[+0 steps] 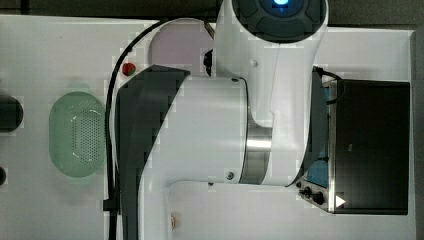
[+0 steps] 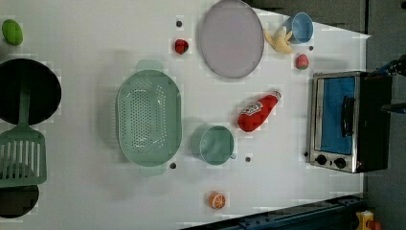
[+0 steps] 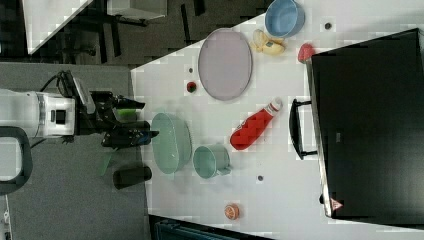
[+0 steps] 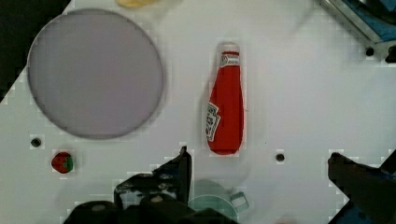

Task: Pick Ketchup from oven and place it on table.

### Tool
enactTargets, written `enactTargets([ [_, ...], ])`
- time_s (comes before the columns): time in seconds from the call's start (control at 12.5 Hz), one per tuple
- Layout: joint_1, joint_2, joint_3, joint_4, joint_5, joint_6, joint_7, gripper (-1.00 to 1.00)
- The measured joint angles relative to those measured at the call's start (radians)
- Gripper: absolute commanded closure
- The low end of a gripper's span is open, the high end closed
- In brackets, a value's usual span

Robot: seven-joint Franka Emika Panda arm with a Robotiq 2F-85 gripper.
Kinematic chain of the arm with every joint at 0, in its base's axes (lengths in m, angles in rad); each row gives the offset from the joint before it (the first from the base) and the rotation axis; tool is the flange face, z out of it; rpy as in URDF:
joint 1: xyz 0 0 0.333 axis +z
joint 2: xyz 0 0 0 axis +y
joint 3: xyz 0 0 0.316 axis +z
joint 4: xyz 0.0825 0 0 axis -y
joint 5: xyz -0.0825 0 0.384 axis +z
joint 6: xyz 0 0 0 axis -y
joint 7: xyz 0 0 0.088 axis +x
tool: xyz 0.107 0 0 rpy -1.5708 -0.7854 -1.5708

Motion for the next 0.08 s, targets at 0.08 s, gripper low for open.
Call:
enactTargets([
  [0.08,-0.001,0.004,0.004,0.011,-0.053,0.013,0.0,-1.0],
])
